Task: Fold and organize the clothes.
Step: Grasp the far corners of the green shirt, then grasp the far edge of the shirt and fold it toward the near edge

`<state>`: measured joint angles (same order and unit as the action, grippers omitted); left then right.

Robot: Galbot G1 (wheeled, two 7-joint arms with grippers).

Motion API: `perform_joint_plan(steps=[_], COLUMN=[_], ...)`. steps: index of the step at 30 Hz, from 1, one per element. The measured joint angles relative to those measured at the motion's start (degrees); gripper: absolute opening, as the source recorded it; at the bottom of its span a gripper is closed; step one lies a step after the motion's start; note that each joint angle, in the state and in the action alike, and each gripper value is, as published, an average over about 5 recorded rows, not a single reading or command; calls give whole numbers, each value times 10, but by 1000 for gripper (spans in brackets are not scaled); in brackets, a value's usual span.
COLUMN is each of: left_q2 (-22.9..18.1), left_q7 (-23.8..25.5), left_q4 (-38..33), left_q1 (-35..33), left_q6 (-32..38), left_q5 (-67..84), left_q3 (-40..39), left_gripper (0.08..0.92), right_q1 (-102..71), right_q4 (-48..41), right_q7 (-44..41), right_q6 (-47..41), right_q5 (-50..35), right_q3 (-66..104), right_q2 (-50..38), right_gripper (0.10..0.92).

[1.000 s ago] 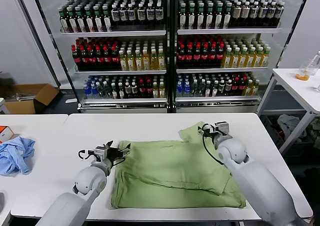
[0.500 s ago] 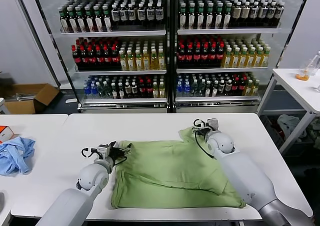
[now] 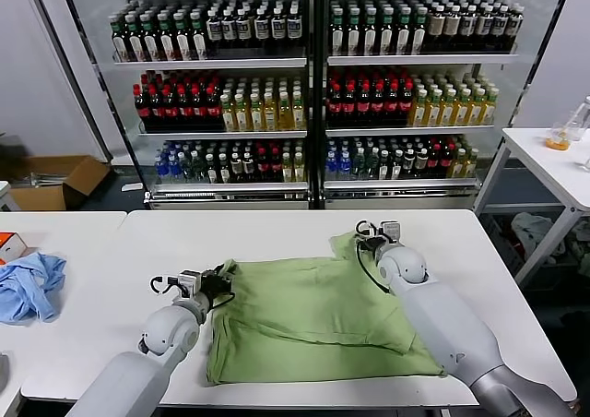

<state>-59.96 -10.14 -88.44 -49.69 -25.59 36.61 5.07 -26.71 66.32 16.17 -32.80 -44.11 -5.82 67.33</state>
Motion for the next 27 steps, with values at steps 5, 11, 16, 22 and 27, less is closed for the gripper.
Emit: perform_joint_plan(steps=[5,11,16,22,27], left_q2=[-1,4,11,21,29], left_q7=[8,15,19,23,25], left_q4=[-2,-18,-44,-84,-121], left_q1=[-4,-14,-28,-54,-82], left_q6=[6,17,24,26,26], left_q5=[11,26,36,46,53], left_q3=[4,14,26,45,62], left_gripper=[129,117,114,111,111], right_q1=[-11,-29,-47,-78,-110], right_q4=[20,60,108,174,231], right_q7=[-3,-4,-1,4,9], right_q6=[4,6,5,3,-1], right_q5=[-8,-19,-28,-47,-62], right_q3=[5,14,29,61,93], right_q2=[-6,-21,-40,-71,-100], right_gripper=[299,135,106,106,106])
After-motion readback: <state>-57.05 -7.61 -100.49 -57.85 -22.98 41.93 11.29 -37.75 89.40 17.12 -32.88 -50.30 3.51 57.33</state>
